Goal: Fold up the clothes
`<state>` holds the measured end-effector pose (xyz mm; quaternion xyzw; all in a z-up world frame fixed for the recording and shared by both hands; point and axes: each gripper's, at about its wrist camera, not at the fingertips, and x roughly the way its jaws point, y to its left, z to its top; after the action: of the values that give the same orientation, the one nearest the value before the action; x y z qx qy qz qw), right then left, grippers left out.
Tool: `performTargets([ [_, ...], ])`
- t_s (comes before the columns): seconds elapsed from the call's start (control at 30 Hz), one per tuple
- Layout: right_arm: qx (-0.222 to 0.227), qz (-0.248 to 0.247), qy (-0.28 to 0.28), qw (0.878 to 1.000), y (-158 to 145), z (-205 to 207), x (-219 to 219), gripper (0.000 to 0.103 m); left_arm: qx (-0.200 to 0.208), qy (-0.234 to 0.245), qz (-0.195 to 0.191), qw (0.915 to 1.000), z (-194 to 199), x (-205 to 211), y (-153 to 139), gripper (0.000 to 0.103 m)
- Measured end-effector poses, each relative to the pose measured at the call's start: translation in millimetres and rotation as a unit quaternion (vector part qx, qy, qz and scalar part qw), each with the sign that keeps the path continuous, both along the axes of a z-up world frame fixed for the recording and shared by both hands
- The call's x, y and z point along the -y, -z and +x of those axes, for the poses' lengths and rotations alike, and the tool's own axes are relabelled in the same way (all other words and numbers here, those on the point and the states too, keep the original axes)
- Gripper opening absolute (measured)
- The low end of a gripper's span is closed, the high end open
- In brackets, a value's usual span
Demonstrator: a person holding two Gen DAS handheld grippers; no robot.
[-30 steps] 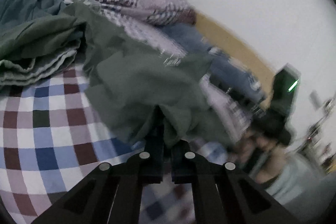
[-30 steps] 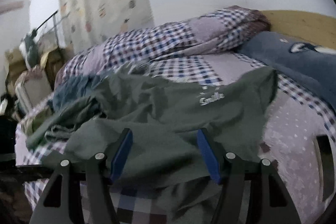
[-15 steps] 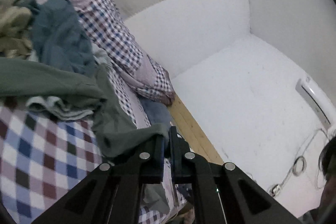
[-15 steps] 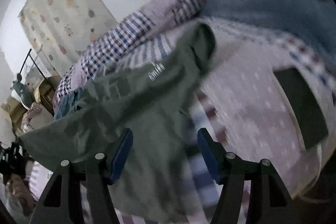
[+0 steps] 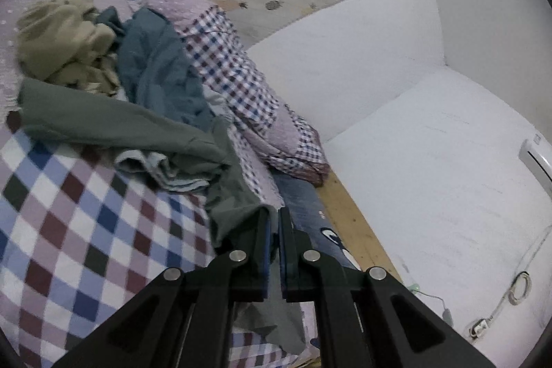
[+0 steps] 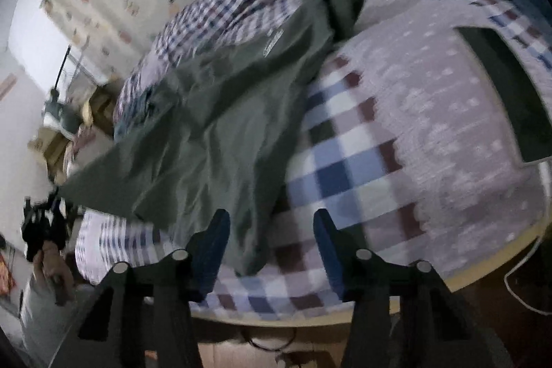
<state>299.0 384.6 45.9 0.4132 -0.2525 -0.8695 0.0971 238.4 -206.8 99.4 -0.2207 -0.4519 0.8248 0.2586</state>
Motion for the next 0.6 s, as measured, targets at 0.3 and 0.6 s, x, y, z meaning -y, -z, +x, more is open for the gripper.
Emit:
performTargets([
  [0.3,-0.019,0.065,-0.170,0.983,-3.0,6.0,87.6,0.045,0.043,-0.106,0.026,0.9931,15.9,48.4,27.0,0.000],
  [0.6,-0.007,0.067,-0.143,0.987,-1.3,14.7,67.4,0.045,0.173,-0.073,-0.048,0.9811,-11.4,33.9,60.6,0.006],
])
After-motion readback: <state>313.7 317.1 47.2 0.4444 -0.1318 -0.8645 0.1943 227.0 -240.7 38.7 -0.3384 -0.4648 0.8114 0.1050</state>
